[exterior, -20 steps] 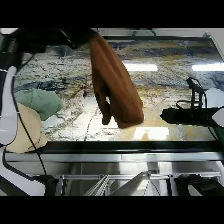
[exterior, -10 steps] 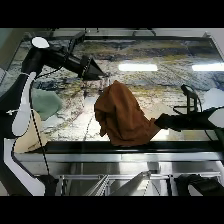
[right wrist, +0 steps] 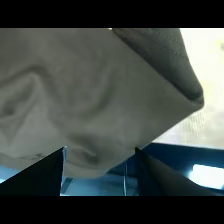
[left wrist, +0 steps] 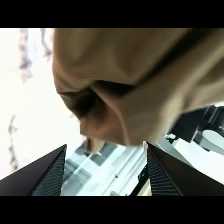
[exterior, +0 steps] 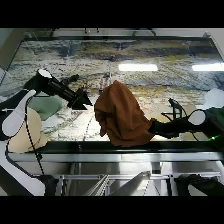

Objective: Fold the shirts.

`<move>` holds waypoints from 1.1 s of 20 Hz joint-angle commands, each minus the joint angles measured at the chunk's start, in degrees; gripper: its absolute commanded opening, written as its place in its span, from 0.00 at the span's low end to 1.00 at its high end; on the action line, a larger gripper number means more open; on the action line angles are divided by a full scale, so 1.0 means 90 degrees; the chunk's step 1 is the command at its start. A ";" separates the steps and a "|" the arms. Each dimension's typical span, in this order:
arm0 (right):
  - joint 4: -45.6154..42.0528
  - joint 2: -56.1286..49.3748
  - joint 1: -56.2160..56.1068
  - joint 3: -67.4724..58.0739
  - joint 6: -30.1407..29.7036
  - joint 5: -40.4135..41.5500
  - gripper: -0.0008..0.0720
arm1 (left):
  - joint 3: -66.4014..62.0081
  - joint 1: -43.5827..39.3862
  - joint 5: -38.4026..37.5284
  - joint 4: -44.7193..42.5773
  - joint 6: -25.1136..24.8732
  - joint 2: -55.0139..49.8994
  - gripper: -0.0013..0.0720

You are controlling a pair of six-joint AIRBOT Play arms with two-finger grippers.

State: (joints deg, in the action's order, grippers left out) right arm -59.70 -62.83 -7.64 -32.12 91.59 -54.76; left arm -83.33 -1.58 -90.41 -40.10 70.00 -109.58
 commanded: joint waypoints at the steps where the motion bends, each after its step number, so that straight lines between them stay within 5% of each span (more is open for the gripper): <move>1: 0.0367 -0.0714 0.0002 0.0027 -0.0284 0.0449 0.69 | 0.0568 -0.0350 0.0872 0.0080 -0.0228 0.0012 0.74; 3: 0.0981 -0.0925 0.0002 0.0024 -0.0869 0.0629 0.48 | 0.0576 -0.0585 0.1219 0.0121 -0.0228 -0.0012 0.74; 4: 0.1307 -0.0967 0.0002 0.0022 -0.1188 0.0661 0.47 | 0.0537 -0.0675 0.1316 0.0138 -0.0231 -0.0019 0.73; 5: 0.1571 -0.0976 0.0002 0.0002 -0.1532 0.0661 0.22 | 0.0440 -0.0777 0.1365 0.0136 -0.0257 -0.0019 0.61; 6: 0.1707 -0.0971 0.0002 -0.0053 -0.1741 0.0656 0.05 | 0.0311 -0.0855 0.1370 0.0138 -0.0342 -0.0019 0.31; 7: 0.1710 -0.0945 0.0002 -0.0148 -0.1785 0.0646 0.04 | 0.0138 -0.0928 0.1316 0.0138 -0.0386 -0.0017 0.01; 10: 0.1382 -0.0600 0.0063 -0.0622 -0.1865 0.0347 0.04 | -0.0437 -0.0981 0.0743 0.0131 -0.0384 0.0131 0.03; 15: -0.0894 0.0685 0.1513 -0.2392 -0.0981 -0.1059 0.04 | -0.0952 -0.0355 0.0323 0.0121 -0.0095 0.1535 0.02; 22: 0.0551 0.2334 0.2662 -0.4299 -0.1880 -0.1749 0.04 | -0.0954 0.0168 -0.0114 0.0580 0.0015 0.4095 0.03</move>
State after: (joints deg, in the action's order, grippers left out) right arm -60.07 -47.31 13.89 -65.12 77.80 -67.40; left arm -91.68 -0.86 -89.12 -37.87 69.73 -81.12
